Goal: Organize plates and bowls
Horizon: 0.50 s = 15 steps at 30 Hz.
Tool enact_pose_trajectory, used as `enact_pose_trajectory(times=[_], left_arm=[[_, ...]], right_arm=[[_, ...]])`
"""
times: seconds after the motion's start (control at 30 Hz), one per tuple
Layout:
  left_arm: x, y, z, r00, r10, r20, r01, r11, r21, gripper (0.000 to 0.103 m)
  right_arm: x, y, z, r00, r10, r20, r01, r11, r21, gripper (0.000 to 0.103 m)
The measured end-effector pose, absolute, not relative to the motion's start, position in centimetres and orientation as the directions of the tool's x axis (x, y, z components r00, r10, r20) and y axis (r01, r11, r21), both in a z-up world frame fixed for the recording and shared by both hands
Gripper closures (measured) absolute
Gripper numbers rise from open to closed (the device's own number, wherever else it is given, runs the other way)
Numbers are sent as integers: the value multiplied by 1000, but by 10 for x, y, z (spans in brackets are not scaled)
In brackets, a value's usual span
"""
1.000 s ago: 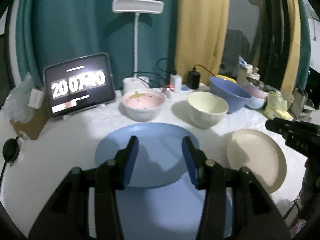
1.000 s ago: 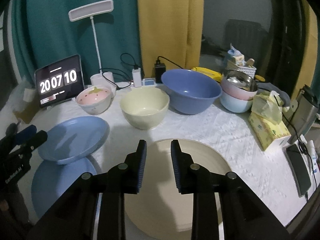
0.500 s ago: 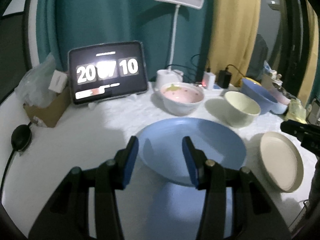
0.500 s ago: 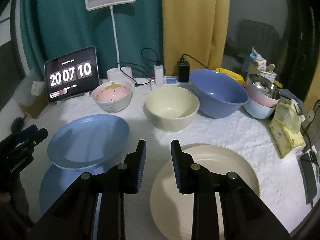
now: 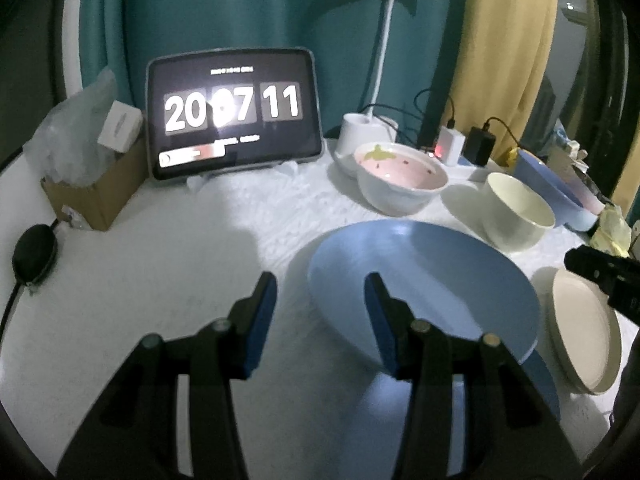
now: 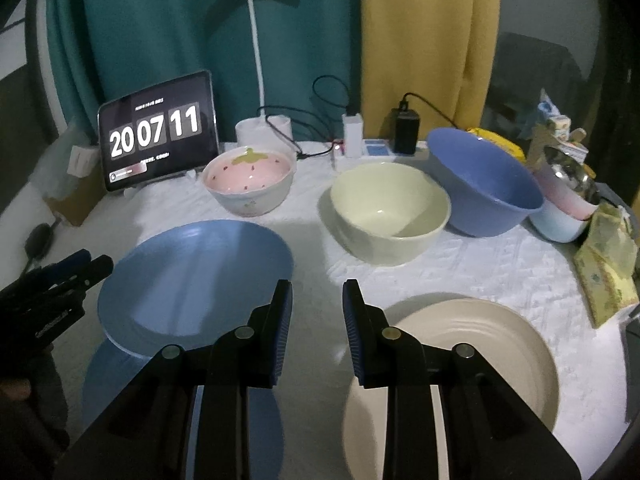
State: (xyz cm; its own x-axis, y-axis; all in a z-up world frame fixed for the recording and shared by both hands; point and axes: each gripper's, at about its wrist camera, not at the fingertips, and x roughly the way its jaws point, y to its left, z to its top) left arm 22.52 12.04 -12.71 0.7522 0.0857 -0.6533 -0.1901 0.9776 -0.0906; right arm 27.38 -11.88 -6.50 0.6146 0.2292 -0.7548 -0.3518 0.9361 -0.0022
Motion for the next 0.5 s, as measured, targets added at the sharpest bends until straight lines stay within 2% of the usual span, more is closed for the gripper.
enact_pose_trajectory(times=[0.5], left_arm=[[250, 131, -150, 687, 53, -725, -192, 975, -111, 56]], right_arm=[[294, -95, -103, 532, 277, -800, -394, 918, 56, 75]])
